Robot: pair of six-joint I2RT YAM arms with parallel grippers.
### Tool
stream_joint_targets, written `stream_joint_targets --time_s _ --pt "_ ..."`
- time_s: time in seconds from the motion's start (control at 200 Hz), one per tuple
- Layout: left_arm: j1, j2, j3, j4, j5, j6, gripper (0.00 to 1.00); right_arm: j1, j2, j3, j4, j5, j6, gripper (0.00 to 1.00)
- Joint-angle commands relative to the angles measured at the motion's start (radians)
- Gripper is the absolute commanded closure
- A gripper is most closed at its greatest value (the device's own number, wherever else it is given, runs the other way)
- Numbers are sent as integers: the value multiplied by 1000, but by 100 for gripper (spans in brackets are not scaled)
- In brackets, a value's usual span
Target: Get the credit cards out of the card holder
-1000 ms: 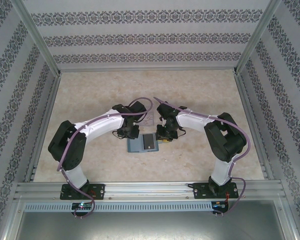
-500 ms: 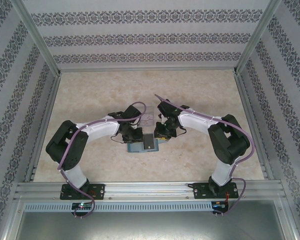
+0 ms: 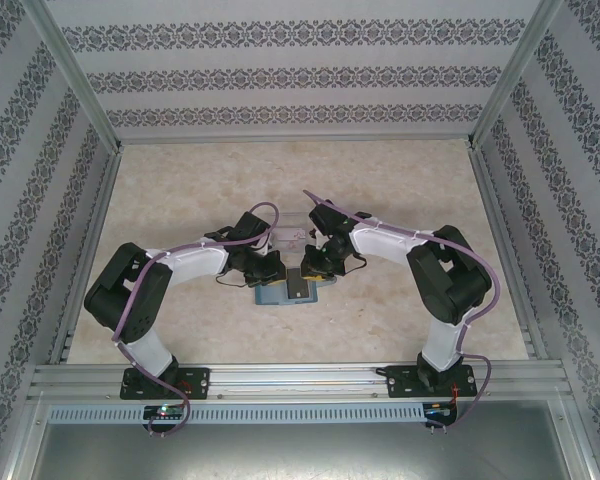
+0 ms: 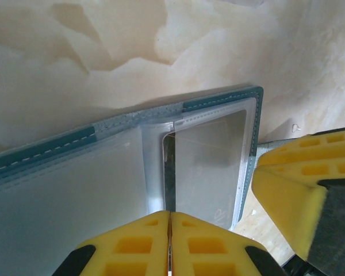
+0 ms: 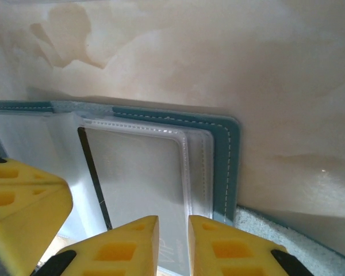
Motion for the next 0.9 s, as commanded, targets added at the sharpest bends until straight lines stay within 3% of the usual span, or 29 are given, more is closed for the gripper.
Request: stream_joint_targets --time_s 0.0,0.894 --pt "13 -19 -9 44 21 -18 90 10 23 24 8 -14 15 79" --pt "16 -11 -3 36 21 -14 94 30 25 34 5 8 25 83"
